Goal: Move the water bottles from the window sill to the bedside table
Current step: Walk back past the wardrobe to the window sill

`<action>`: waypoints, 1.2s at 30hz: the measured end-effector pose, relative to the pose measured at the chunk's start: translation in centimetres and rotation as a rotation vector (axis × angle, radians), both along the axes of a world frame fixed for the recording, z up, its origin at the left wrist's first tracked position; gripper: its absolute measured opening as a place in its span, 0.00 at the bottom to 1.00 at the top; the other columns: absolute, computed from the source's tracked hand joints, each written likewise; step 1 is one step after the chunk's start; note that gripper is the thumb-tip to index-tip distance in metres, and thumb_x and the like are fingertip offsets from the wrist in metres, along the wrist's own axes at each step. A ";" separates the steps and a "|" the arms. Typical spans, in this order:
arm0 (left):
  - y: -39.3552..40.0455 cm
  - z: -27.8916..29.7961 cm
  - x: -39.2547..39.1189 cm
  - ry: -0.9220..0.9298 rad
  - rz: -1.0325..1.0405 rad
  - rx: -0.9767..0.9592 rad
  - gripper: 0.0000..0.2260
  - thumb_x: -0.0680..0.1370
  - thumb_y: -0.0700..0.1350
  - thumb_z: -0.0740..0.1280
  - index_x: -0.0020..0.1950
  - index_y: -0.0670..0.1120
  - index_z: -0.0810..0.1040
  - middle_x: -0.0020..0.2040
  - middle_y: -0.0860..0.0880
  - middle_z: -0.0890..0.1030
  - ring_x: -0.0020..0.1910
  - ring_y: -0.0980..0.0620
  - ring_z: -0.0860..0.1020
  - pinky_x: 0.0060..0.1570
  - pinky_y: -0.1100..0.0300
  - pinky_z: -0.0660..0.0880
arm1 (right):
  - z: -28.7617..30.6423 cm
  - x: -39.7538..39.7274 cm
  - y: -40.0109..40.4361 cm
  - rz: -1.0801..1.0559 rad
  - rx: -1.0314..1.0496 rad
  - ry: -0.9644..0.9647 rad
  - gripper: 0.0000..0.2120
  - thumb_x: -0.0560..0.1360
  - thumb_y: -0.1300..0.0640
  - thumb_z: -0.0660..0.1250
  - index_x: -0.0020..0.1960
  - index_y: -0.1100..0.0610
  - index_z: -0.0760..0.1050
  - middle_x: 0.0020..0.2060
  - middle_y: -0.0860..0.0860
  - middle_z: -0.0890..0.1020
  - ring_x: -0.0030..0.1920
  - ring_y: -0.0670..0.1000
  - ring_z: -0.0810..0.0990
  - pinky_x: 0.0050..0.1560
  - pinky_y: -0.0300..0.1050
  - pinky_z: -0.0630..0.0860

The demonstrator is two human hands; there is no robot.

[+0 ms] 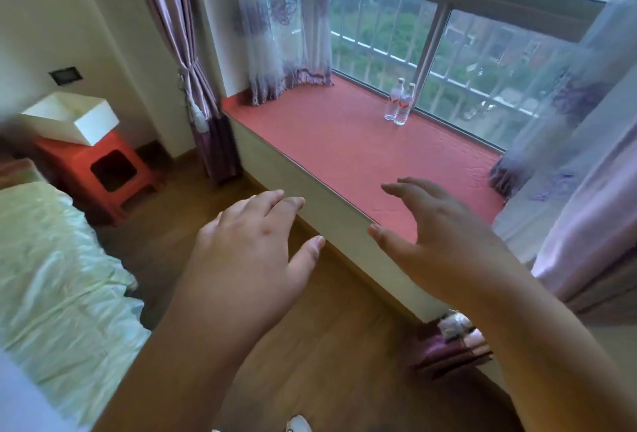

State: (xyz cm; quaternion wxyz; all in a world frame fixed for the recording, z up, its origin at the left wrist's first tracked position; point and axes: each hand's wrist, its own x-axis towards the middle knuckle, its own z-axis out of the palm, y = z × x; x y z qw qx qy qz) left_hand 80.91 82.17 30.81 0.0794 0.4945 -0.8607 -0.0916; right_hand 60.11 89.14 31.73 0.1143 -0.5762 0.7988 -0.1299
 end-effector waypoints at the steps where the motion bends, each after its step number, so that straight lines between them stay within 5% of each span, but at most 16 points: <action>1: -0.7 -0.1 0.3 0.000 0.012 0.008 0.27 0.78 0.67 0.50 0.76 0.62 0.57 0.77 0.60 0.60 0.75 0.57 0.58 0.71 0.53 0.60 | 0.0 0.1 -1.1 0.009 0.004 0.002 0.31 0.76 0.35 0.61 0.76 0.40 0.59 0.75 0.40 0.62 0.74 0.49 0.64 0.71 0.54 0.67; 36: -34.4 1.5 -14.3 -0.040 0.318 -0.017 0.27 0.78 0.67 0.52 0.76 0.63 0.59 0.76 0.61 0.61 0.75 0.56 0.58 0.71 0.51 0.61 | 0.8 -15.9 -41.0 0.293 -0.024 -0.049 0.31 0.76 0.33 0.60 0.76 0.40 0.58 0.76 0.41 0.62 0.73 0.51 0.67 0.71 0.53 0.68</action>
